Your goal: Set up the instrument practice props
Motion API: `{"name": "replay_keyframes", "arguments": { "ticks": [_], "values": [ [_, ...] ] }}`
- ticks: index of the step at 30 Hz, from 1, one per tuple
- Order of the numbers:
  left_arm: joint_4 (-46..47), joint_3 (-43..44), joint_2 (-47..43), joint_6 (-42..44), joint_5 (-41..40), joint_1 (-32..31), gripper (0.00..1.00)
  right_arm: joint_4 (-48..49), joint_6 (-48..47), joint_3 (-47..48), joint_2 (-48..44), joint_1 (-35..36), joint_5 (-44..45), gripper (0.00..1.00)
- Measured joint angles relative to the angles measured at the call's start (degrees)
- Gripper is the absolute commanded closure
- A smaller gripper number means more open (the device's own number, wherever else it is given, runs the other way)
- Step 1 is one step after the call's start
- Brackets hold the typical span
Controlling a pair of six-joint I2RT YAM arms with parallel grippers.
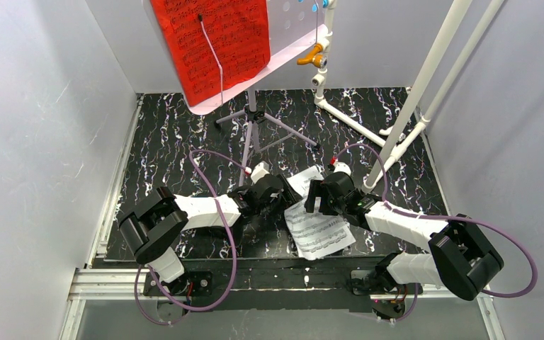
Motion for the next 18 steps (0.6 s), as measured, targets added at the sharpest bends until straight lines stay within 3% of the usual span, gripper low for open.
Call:
{"name": "replay_keyframes", "arguments": {
  "ticks": [8,18],
  "values": [
    [2.0,-1.8,-0.1,1.9,-0.5,0.1,0.37,0.3,0.0,0.0,0.0,0.0,-0.7,0.04],
    [-3.4,-1.0,-0.1,3.5,-2.4,0.8,0.33,0.5,0.0,-0.1,0.0,0.0,-1.5,0.04]
  ]
}}
